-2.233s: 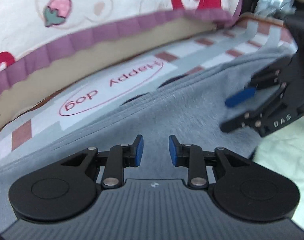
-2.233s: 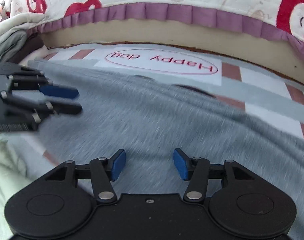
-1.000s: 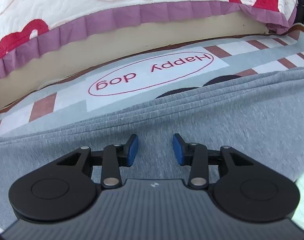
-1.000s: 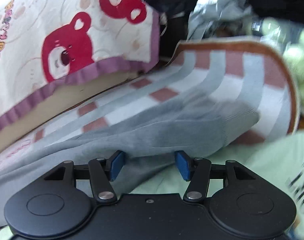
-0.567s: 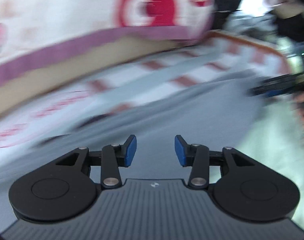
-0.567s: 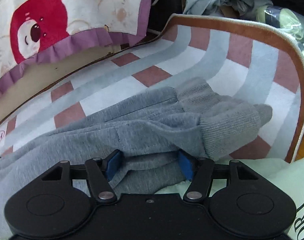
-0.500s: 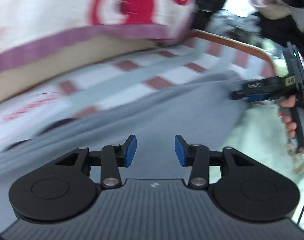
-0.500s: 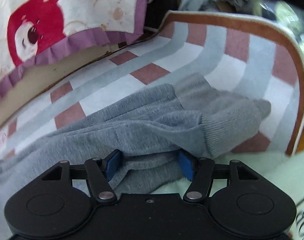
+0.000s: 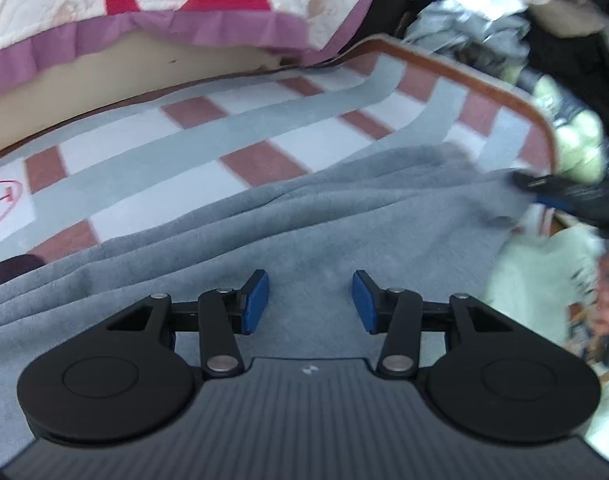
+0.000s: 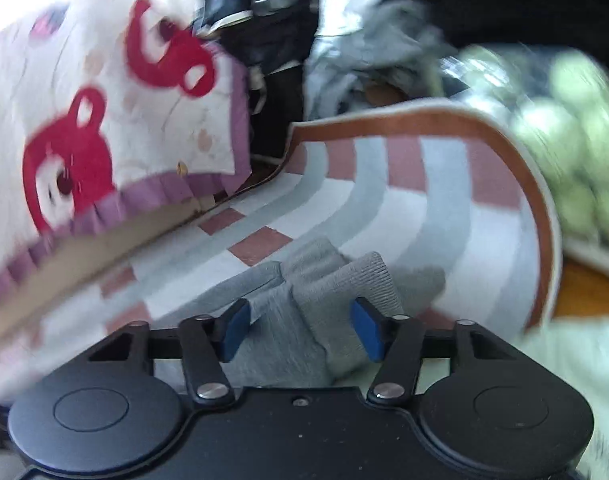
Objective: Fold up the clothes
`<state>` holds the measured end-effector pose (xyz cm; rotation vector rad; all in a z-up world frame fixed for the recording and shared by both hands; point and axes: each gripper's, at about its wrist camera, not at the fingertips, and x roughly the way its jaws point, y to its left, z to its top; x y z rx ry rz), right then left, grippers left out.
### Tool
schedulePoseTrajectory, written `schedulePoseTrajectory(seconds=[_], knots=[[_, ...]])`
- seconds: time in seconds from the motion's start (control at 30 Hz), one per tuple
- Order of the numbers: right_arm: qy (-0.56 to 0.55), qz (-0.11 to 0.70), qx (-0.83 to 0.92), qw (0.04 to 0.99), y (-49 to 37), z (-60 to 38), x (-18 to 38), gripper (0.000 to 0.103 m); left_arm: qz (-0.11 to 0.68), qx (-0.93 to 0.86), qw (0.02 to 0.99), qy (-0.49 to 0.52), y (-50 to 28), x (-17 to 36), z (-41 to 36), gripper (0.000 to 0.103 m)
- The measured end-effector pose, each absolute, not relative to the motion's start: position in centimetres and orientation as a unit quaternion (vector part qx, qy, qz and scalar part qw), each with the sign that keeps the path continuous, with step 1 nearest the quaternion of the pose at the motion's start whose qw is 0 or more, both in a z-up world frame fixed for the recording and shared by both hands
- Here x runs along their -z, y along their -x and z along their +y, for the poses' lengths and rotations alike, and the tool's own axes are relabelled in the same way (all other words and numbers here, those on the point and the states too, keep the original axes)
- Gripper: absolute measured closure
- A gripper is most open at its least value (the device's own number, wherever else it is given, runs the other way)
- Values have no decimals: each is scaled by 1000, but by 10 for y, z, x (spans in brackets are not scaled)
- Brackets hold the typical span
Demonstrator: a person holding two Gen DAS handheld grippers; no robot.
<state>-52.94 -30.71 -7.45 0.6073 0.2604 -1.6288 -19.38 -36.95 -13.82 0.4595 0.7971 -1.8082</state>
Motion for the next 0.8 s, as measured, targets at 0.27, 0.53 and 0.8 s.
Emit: schedulePoseTrajectory(seconds=[0.27,0.53,0.8], knots=[[-273,196,711,618,525,-384,90,66,320,800,475,-177,235,130,-393,57],[-275,137,725,616,523,-344,58,34,437,735,494,-161,223,169,-429,60],[-431,11,699,570,550,-317,93,19,459,703,528,-126,205,171,-432,68]])
